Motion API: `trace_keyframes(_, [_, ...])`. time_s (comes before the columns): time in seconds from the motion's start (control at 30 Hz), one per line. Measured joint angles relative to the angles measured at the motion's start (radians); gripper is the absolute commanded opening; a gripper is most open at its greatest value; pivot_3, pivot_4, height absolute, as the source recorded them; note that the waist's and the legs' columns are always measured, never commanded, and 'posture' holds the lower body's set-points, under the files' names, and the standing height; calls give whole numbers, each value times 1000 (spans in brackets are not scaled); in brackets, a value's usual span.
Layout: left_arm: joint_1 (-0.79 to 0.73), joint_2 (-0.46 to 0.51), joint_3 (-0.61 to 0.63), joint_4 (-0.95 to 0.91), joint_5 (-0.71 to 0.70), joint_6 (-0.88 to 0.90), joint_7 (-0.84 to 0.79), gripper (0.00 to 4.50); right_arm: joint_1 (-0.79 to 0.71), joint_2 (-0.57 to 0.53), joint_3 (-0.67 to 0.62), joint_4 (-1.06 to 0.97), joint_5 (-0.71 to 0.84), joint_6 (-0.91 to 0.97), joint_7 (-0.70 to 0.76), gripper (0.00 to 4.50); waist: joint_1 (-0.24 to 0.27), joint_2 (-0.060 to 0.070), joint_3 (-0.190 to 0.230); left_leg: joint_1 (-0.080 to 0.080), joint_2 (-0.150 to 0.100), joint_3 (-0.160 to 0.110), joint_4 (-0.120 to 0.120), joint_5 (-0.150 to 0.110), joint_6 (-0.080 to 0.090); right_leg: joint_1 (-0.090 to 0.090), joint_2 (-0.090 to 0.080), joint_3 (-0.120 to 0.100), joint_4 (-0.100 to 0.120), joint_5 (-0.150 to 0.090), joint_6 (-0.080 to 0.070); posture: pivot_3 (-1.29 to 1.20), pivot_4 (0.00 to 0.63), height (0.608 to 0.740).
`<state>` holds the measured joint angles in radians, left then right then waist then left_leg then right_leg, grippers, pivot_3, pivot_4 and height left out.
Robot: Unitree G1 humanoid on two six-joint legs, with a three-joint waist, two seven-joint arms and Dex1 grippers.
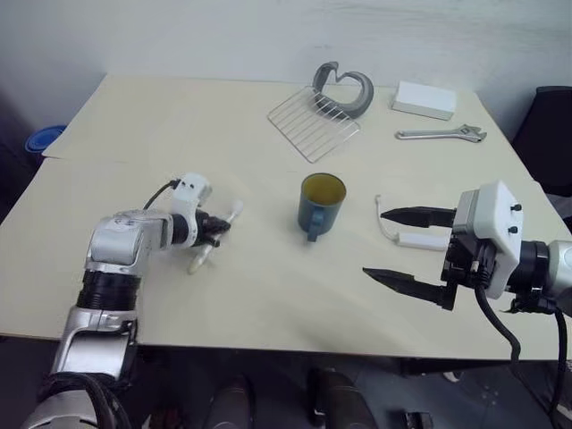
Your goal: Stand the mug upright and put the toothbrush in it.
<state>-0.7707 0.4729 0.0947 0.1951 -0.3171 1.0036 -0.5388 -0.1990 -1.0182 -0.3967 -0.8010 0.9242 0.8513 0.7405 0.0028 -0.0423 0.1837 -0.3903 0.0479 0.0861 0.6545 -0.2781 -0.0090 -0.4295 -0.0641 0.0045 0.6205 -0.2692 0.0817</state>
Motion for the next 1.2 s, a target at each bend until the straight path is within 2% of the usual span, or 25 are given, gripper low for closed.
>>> trace_keyframes(0.07, [-76,-57,72,14,-43,-86,3,398,2,1,-3,1,7,0,-14,4500,-1,0,0,-1,0,0,0,-1,1,0,0,0,-1,4,7,0,150,740])
trace_keyframes(0.2, [-226,-174,117,48,-92,-266,-10,398,7,15,-10,9,22,1,-59,4500,1,0,0,-1,-2,3,-1,-2,2,0,0,0,-3,4,7,0,150,740])
trace_keyframes(0.33, [-316,-250,60,148,-85,-421,-66,398,13,31,-12,22,23,1,-113,4500,0,0,0,-1,-2,7,-1,-3,2,0,2,1,-5,4,8,0,150,740])
trace_keyframes(0.53, [-407,-358,-2,427,-28,-658,-139,398,66,60,-40,5,21,2,-198,4500,-2,0,0,-2,-2,8,-1,-3,2,0,3,-1,-6,4,8,0,150,740])
trace_keyframes(0.77, [-429,-429,-38,619,28,-851,-184,398,113,68,-61,-34,43,2,-268,4500,-2,0,0,-3,-2,7,-3,-3,2,0,3,-1,-10,5,9,0,150,740])
trace_keyframes(0.83, [-429,-432,-52,649,50,-886,-193,1116,124,68,-82,-40,48,2,-278,4500,-2,0,0,-4,-2,7,-3,-3,2,0,3,-1,-11,5,9,0,150,740])
trace_keyframes(0.87, [-429,-432,-57,658,56,-899,-198,1267,128,68,-87,-41,49,2,-284,4500,-2,0,0,-4,-2,7,-3,-3,2,0,3,-1,-12,5,10,0,150,740])
trace_keyframes(1.03, [-409,-433,-52,660,50,-916,-240,2614,134,68,-89,-41,55,1,-298,4500,-2,0,0,-4,-2,7,-3,-3,3,0,3,-1,-12,6,10,0,150,740])
trace_keyframes(1.2, [-309,-402,-44,482,-1,-815,-292,4025,125,68,-86,-33,55,-4,-295,4500,-6,0,0,-4,-1,6,-3,-3,3,-1,4,0,-11,6,10,0,150,740])
